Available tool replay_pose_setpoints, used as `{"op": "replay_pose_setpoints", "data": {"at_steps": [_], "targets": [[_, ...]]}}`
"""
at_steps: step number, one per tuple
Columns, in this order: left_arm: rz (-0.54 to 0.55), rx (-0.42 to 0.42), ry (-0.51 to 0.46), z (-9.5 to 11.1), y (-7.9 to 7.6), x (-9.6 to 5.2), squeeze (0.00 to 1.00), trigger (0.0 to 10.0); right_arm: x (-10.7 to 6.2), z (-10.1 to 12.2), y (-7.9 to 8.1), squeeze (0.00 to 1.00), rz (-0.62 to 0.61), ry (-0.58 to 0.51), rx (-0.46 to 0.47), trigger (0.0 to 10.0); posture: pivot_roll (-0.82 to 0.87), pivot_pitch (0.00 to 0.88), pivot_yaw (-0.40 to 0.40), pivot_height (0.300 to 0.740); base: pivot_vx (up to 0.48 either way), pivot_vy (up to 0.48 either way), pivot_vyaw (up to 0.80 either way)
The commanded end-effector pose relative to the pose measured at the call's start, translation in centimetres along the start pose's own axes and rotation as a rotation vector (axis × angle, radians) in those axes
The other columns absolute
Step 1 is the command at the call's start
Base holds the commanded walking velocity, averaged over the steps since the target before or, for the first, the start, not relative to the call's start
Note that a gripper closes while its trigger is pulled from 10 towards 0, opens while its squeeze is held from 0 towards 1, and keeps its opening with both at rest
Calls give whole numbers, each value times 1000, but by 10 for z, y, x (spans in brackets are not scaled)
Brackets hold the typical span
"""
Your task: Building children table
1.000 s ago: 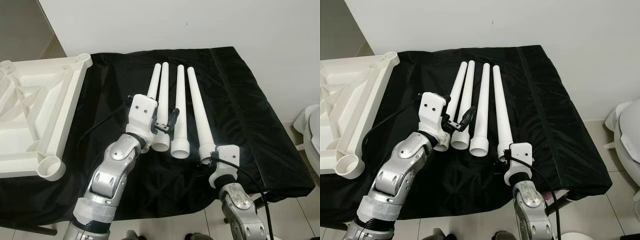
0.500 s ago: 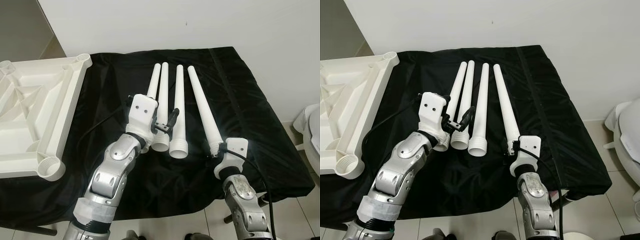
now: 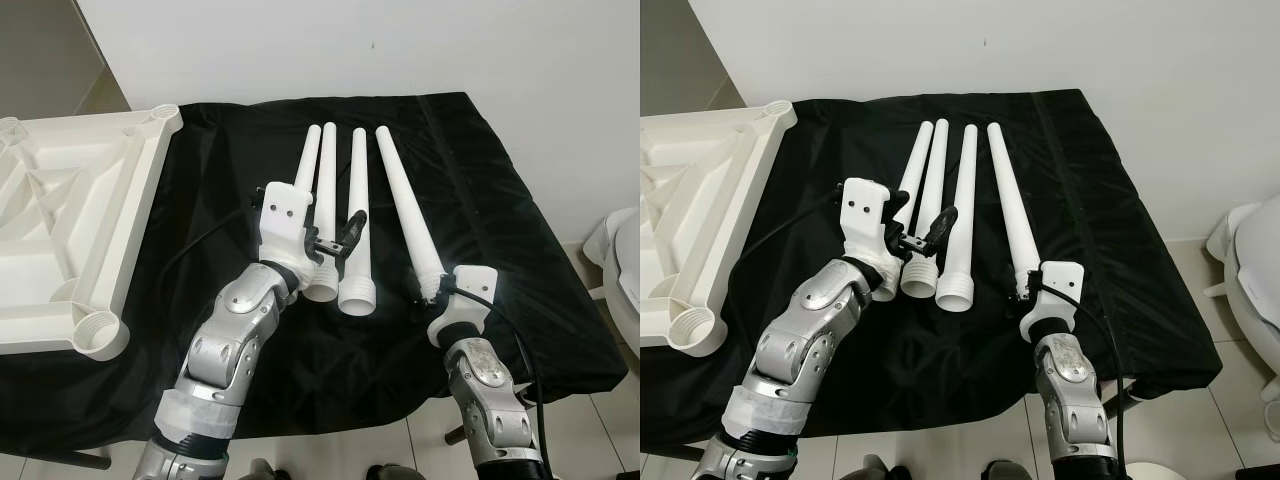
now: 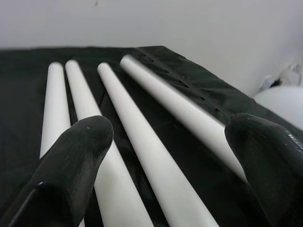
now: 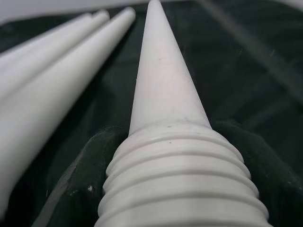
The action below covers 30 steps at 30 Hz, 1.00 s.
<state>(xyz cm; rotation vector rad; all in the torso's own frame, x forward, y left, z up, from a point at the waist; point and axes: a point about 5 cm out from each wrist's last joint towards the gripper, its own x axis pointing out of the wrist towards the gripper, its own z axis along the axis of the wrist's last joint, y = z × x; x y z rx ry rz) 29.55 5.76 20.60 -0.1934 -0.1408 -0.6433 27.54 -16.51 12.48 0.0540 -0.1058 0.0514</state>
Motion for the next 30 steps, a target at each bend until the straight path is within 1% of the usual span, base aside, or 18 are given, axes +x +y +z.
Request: {"op": "replay_pose_setpoints", "data": {"at_steps": [1, 2, 3, 5, 7, 8, 9, 10, 11, 12, 14, 15, 17, 22, 23, 25, 28, 30], "targets": [[-127, -37, 13, -1, -3, 0, 1000, 10000, 2, 10, 7, 0, 43, -77, 8, 10000, -153, 98, 73, 740, 0, 0, 0], [-142, -51, 10, 1, -3, 0, 1000, 10000, 2, 17, 8, 0, 66, -121, 31, 10000, -153, 97, 74, 740, 0, 0, 0], [-142, -51, 10, 1, -3, 0, 1000, 10000, 2, 17, 8, 0, 66, -121, 31, 10000, -153, 97, 74, 740, 0, 0, 0], [-176, -105, 14, 7, -3, 5, 1000, 10000, 3, 30, 8, 0, 94, -206, 67, 10000, -152, 89, 82, 740, 0, 0, 0], [-176, -105, 14, 7, -3, 5, 1000, 10000, 3, 30, 8, 0, 94, -206, 67, 10000, -152, 89, 82, 740, 0, 0, 0], [-179, -152, 21, 12, -2, 10, 663, 10000, 4, 37, 10, 0, 125, -248, 83, 10000, -151, 84, 89, 740, 0, 0, 0], [-186, -220, 60, 15, -1, 15, 0, 10000, 6, 43, 14, 0, 177, -283, 94, 10000, -155, 81, 97, 740, 0, 0, 0], [-186, -220, 60, 15, -1, 15, 0, 10000, 6, 43, 14, 0, 177, -283, 94, 10000, -155, 81, 97, 740, 0, 0, 0], [-208, -284, 86, 18, -2, 21, 0, 10000, 7, 46, 21, 0, 244, -306, 88, 10000, -164, 78, 110, 740, 0, 0, 0], [-208, -284, 86, 18, -2, 21, 0, 10000, 7, 46, 21, 0, 244, -306, 88, 10000, -164, 78, 110, 740, 0, 0, 0], [-257, -397, 112, 24, -5, 28, 0, 10000, 8, 50, 31, 0, 335, -324, 57, 10000, -167, 76, 115, 740, 0, 0, 0], [-257, -397, 112, 24, -5, 28, 0, 10000, 8, 50, 31, 0, 335, -324, 57, 10000, -167, 76, 115, 740, 0, 0, 0], [-299, -490, 106, 32, -5, 35, 0, 10000, 10, 53, 38, 0, 398, -352, 3, 10000, -174, 74, 122, 740, 0, 0, 0], [-314, -531, 103, 40, -2, 41, 0, 10000, 11, 56, 47, 0, 474, -374, -52, 10000, -175, 73, 123, 740, 0, 0, 0], [-324, -581, 98, 44, 1, 44, 0, 10000, 11, 55, 51, 0, 505, -387, -104, 10000, -174, 72, 124, 740, 0, 0, 0], [-326, -597, 96, 45, 3, 45, 0, 10000, 11, 55, 52, 0, 513, -395, -126, 10000, -173, 71, 123, 740, 0, 0, 0], [-296, -631, 98, 51, 14, 51, 0, 10000, 9, 54, 57, 0, 544, -422, -185, 10000, -171, 73, 121, 740, 0, 0, 0], [-283, -633, 96, 54, 19, 53, 0, 10000, 7, 52, 57, 0, 544, -424, -195, 10000, -170, 74, 121, 740, 0, 0, 0]]}}
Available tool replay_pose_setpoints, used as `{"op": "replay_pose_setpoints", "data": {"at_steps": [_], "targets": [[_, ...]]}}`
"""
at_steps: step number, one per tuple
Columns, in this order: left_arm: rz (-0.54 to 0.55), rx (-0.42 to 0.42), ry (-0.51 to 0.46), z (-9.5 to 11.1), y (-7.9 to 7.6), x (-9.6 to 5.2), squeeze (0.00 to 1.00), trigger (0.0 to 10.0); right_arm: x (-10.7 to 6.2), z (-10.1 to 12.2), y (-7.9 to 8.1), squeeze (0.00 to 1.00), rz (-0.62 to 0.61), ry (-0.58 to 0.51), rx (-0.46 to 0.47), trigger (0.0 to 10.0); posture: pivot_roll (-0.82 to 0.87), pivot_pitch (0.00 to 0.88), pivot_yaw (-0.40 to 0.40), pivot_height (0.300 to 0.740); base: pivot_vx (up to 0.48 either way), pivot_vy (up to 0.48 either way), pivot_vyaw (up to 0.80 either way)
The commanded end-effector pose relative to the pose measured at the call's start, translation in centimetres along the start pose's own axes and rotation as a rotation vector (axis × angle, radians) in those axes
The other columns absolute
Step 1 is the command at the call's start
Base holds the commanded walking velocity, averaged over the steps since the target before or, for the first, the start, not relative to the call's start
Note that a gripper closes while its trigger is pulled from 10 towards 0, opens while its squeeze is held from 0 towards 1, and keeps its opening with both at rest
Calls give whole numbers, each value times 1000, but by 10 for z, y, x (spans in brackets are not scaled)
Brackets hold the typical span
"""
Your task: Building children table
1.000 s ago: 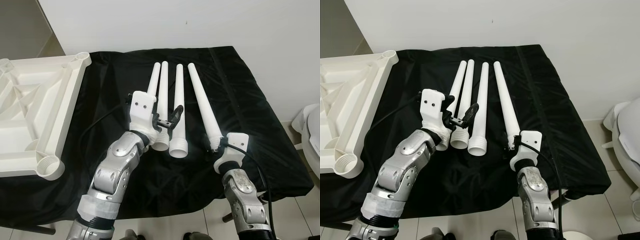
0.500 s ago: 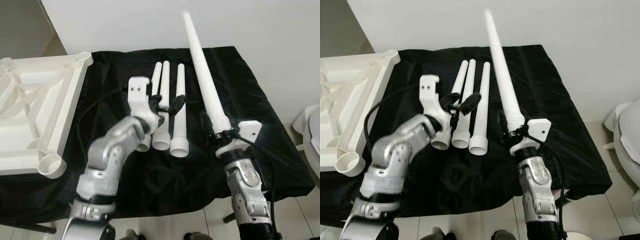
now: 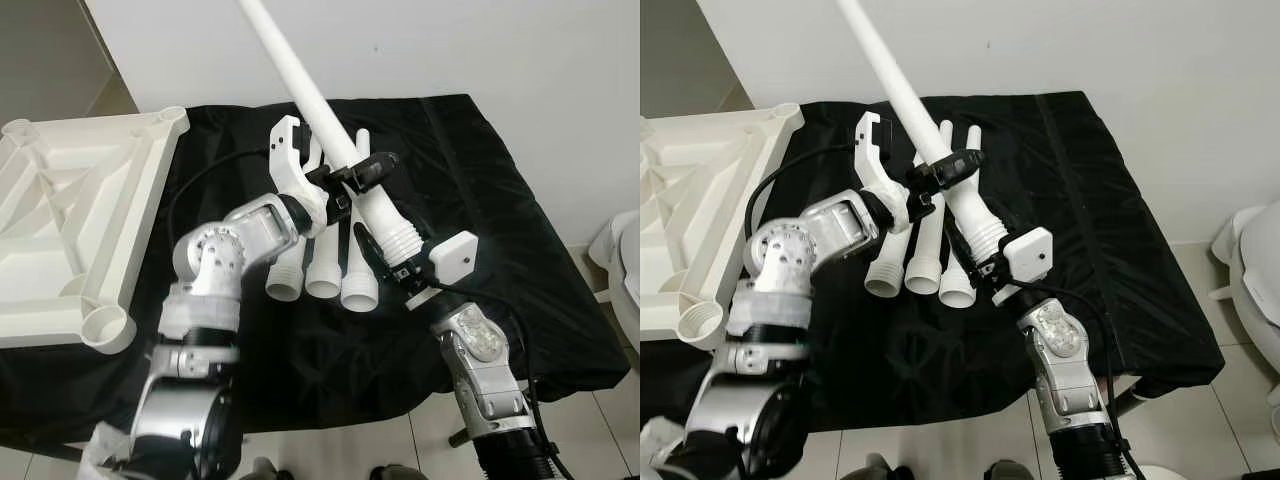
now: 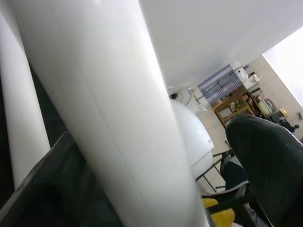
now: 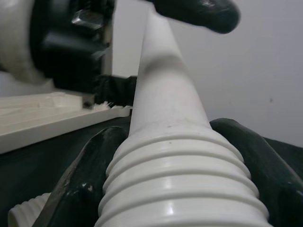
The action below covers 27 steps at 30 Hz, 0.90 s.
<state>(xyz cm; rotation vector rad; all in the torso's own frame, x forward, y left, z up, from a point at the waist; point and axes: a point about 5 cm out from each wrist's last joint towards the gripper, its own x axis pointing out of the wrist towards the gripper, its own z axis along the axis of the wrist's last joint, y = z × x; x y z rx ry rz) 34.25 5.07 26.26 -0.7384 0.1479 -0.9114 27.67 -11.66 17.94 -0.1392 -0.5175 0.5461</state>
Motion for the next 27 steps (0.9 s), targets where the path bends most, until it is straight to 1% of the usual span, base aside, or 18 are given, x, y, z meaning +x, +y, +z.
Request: {"op": "replay_pose_setpoints", "data": {"at_steps": [1, 2, 5, 6, 9, 10, 11, 12, 13, 15, 16, 18, 19, 20, 27], "targets": [[-51, -22, 2, 9, 2, 0, 0, 10000, 0, 1, 7, 0, 32, -26, -27, 10000, -168, 75, 121, 740, 0, 0, 0], [-51, -22, 2, 9, 2, 0, 0, 10000, 0, 1, 7, 0, 32, -26, -27, 10000, -168, 75, 121, 740, 0, 0, 0], [-5, -89, -36, 26, 12, -1, 0, 10000, -10, -2, 14, 0, 50, -28, -59, 10000, -163, 80, 128, 740, 0, 0, 0], [-5, -89, -36, 26, 12, -1, 0, 10000, -10, -2, 14, 0, 50, -28, -59, 10000, -163, 80, 128, 740, 0, 0, 0], [42, -130, -56, 44, 21, -4, 0, 10000, -19, -3, 17, 0, 45, -31, -86, 10000, -164, 83, 134, 740, 0, 0, 0], [42, -130, -56, 44, 21, -4, 0, 10000, -19, -3, 17, 0, 45, -31, -86, 10000, -164, 83, 134, 740, 0, 0, 0], [46, -140, -68, 50, 22, -5, 0, 10000, -20, -3, 16, 0, 35, -32, -91, 10000, -163, 84, 137, 740, 0, 0, 0], [46, -140, -68, 50, 22, -5, 0, 10000, -20, -3, 16, 0, 35, -32, -91, 10000, -163, 84, 137, 740, 0, 0, 0], [60, -237, -125, 69, 28, -7, 0, 10000, -24, -4, 16, 0, 30, -29, -112, 10000, -164, 83, 146, 740, 0, 0, 0], [60, -237, -125, 69, 28, -7, 0, 10000, -24, -4, 16, 0, 30, -29, -112, 10000, -164, 83, 146, 740, 0, 0, 0], [76, -256, -142, 74, 30, -7, 0, 10000, -25, -5, 16, 0, 30, -23, -110, 10000, -164, 83, 146, 740, 0, 0, 0], [87, -269, -154, 77, 32, -8, 0, 10000, -26, -6, 17, 0, 33, -19, -113, 10000, -165, 81, 150, 740, 0, 0, 0], [126, -303, -148, 75, 38, -8, 0, 3686, -25, -7, 17, 0, 33, -22, -119, 10000, -168, 80, 155, 740, 0, 0, 0], [120, -317, -152, 74, 38, -8, 0, 0, -24, -7, 18, 0, 29, -24, -122, 10000, -168, 80, 157, 740, 0, 0, 0], [99, -341, -139, 74, 38, -8, 0, 0, -23, -8, 20, 0, 16, -32, -123, 10000, -163, 73, 156, 740, 0, 0, 0]]}}
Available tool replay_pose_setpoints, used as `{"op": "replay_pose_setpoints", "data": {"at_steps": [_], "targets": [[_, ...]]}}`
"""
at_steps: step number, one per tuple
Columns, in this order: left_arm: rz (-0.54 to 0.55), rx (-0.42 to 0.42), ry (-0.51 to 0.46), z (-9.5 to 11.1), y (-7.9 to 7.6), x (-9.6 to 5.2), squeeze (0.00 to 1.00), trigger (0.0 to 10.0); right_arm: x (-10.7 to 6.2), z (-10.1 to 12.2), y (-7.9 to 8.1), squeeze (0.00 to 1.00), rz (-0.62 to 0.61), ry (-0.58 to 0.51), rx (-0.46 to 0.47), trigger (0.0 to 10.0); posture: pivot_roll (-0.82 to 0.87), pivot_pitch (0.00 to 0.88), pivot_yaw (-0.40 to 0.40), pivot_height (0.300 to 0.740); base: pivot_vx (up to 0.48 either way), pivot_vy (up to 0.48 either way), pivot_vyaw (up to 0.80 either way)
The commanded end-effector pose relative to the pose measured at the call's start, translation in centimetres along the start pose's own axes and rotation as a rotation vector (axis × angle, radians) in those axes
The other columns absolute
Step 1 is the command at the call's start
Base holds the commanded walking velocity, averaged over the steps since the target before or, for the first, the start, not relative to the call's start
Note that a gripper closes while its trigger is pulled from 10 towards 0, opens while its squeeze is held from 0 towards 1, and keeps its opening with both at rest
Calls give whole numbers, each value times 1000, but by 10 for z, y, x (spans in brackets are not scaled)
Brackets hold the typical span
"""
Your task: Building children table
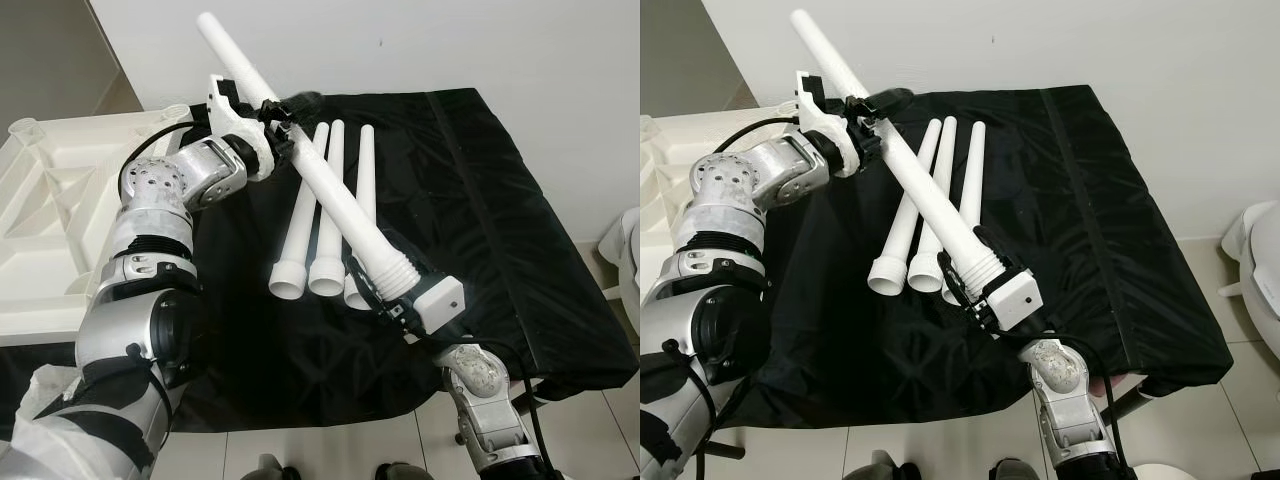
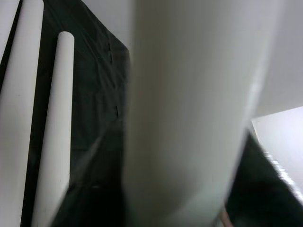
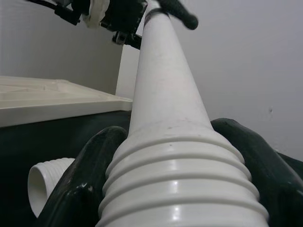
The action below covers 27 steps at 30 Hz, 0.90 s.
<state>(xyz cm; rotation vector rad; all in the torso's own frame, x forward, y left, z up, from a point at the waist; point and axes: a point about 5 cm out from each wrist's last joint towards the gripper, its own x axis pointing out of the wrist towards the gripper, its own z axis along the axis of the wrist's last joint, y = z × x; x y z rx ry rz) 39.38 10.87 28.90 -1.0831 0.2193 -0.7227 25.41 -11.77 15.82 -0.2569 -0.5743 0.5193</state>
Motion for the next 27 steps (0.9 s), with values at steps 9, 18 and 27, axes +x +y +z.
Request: {"op": "replay_pose_setpoints", "data": {"at_steps": [9, 18, 27], "targets": [[-31, -3, 10, 10, -6, 1, 0, 0, 6, -3, -2, 1000, -69, -12, 151, 10000, -160, 59, 150, 740, 0, 0, 0], [-47, 126, -46, 29, -24, -3, 0, 10000, 11, -7, -21, 275, -197, 44, 237, 10000, -165, 46, 144, 740, 0, 0, 0], [-31, 232, -120, 48, -32, -7, 0, 10000, 2, -9, -30, 0, -129, 72, 282, 10000, -167, 54, 131, 740, 0, 0, 0]]}}
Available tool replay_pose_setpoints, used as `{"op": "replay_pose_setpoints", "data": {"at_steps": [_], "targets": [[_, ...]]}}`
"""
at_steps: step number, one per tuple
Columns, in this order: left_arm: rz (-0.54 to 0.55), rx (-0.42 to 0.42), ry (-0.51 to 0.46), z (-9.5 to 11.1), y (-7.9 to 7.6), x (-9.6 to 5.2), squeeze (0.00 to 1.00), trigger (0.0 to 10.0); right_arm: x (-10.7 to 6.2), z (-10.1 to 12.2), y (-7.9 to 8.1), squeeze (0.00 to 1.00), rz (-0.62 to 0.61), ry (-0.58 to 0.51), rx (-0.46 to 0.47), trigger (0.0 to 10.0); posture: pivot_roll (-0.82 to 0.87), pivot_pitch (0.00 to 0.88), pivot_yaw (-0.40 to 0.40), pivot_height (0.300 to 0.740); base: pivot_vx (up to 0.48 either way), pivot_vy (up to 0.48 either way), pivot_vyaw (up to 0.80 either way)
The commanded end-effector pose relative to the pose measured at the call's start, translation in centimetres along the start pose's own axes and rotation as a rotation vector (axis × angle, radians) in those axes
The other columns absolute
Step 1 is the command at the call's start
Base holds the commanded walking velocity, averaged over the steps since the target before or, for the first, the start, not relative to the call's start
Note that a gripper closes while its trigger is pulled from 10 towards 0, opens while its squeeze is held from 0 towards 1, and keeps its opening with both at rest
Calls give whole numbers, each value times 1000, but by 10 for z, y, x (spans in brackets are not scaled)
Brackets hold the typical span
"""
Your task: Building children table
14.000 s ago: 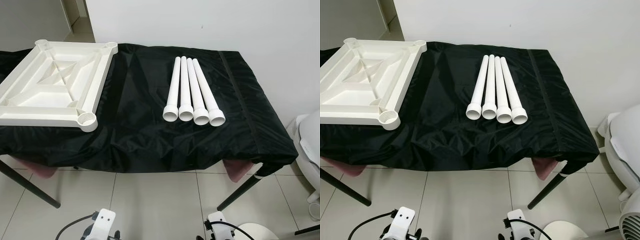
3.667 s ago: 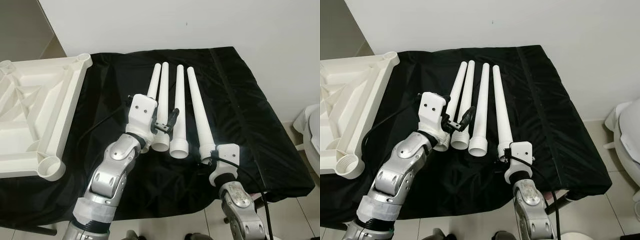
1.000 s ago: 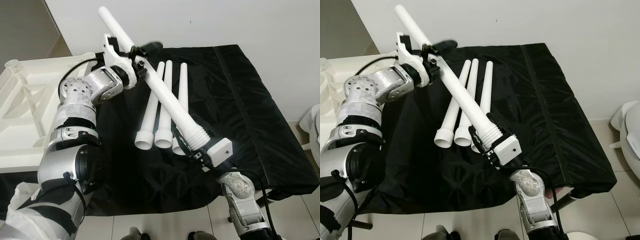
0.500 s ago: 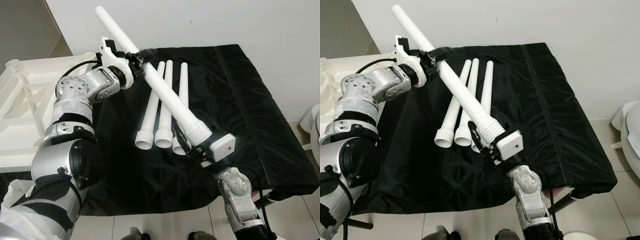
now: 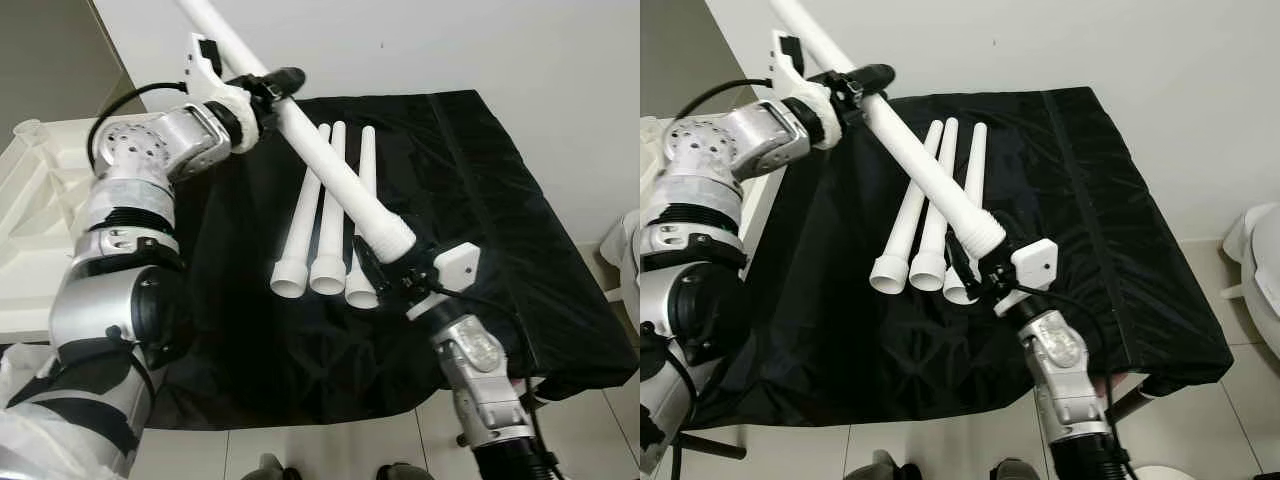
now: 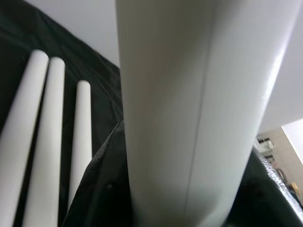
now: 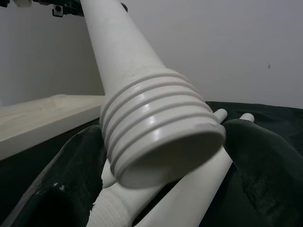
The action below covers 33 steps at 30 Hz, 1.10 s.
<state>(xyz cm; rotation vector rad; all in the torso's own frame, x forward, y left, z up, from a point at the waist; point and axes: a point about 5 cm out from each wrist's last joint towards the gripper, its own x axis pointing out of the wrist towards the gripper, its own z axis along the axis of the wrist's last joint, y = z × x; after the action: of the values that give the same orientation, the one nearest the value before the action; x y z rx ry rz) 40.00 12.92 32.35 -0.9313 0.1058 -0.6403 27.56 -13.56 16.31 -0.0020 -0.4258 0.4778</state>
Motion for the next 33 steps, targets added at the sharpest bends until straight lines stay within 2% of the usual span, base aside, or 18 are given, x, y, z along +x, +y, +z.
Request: {"op": "replay_pose_setpoints", "data": {"at_steps": [1, 4, 9, 13, 16, 22, 27, 28, 33], "targets": [[-69, 51, -56, 17, -7, -4, 0, 10000, -8, 2, -6, 0, -27, -26, 31, 10000, -169, 58, 128, 740, 0, 0, 0], [-56, 54, -84, 22, -6, -5, 0, 10000, -13, -1, -9, 0, -37, -15, 5, 10000, -169, 64, 124, 740, 0, 0, 0], [-30, 120, -127, 29, -5, -5, 0, 10000, -16, -3, -13, 0, -70, 45, -32, 10000, -173, 73, 123, 740, 0, 0, 0], [-8, 229, -174, 34, -9, -7, 0, 10000, -14, -2, -24, 0, -101, 122, -84, 10000, -175, 86, 125, 740, 0, 0, 0], [-3, 317, -187, 33, -14, -6, 0, 10000, -8, 1, -28, 0, -101, 163, -130, 10000, -175, 90, 125, 740, 0, 0, 0], [-12, 449, -257, 30, -30, -4, 0, 10000, 5, 15, -21, 0, 43, 161, -118, 10000, -173, 101, 122, 740, 0, 0, 0], [-14, 573, -313, 20, -46, -2, 0, 10000, 22, 26, -20, 0, 76, 155, -172, 10000, -168, 101, 118, 740, 0, 0, 0], [-21, 635, -336, 12, -55, 0, 0, 10000, 34, 29, -20, 0, 74, 154, -198, 10000, -164, 101, 116, 740, 0, 0, 0], [-22, 688, -361, 6, -61, 0, 0, 10000, 42, 31, -20, 0, 61, 166, -191, 10000, -162, 100, 114, 740, 0, 0, 0]]}}
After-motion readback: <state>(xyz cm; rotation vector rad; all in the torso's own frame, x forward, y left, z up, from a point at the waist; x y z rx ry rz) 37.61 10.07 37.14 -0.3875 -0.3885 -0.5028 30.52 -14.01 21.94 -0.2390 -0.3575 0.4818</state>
